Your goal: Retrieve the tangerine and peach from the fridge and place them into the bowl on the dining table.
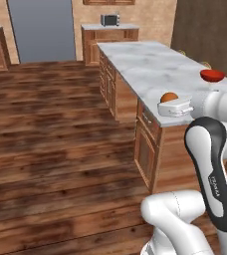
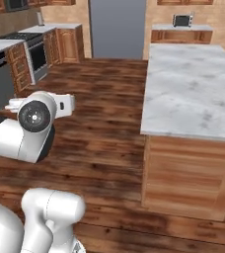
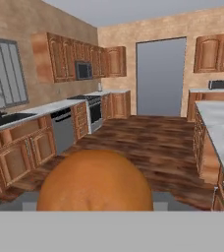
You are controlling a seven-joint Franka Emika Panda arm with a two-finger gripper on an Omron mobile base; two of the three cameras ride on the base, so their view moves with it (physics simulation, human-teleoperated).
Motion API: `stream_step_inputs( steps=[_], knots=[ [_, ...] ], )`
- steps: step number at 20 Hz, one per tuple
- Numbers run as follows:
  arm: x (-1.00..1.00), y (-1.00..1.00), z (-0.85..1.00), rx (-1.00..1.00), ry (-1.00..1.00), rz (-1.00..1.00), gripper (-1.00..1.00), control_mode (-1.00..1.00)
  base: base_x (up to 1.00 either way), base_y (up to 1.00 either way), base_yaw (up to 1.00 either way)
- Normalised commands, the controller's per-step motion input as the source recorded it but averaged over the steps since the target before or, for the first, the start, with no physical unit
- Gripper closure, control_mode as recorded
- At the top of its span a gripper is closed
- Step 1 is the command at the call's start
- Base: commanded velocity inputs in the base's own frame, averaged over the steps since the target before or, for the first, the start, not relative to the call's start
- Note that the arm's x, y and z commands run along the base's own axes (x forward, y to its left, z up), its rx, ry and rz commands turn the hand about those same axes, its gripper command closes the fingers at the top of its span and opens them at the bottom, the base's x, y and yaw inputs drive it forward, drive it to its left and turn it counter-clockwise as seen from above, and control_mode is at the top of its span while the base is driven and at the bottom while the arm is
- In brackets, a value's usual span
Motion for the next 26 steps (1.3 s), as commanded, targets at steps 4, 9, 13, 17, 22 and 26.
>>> stream_step_inputs(
  steps=[4, 9, 13, 17, 22, 26],
  knots=[
    [0.00, 0.00, 0.00, 0.00, 0.00, 0.00, 1.00, 1.00, 0.79, -1.00, -0.14],
    [0.00, 0.00, 0.00, 0.00, 0.00, 0.00, 1.00, 1.00, 0.42, -1.00, -0.13],
    [0.00, 0.00, 0.00, 0.00, 0.00, 0.00, 1.00, 1.00, 0.16, -1.00, -0.16],
    [0.00, 0.00, 0.00, 0.00, 0.00, 0.00, 1.00, 1.00, 0.00, -1.00, -0.20],
    [0.00, 0.00, 0.00, 0.00, 0.00, 0.00, 1.00, 1.00, 0.00, -1.00, -0.20],
    [0.00, 0.00, 0.00, 0.00, 0.00, 0.00, 1.00, 1.00, 0.00, -1.00, -0.17]
  ],
)
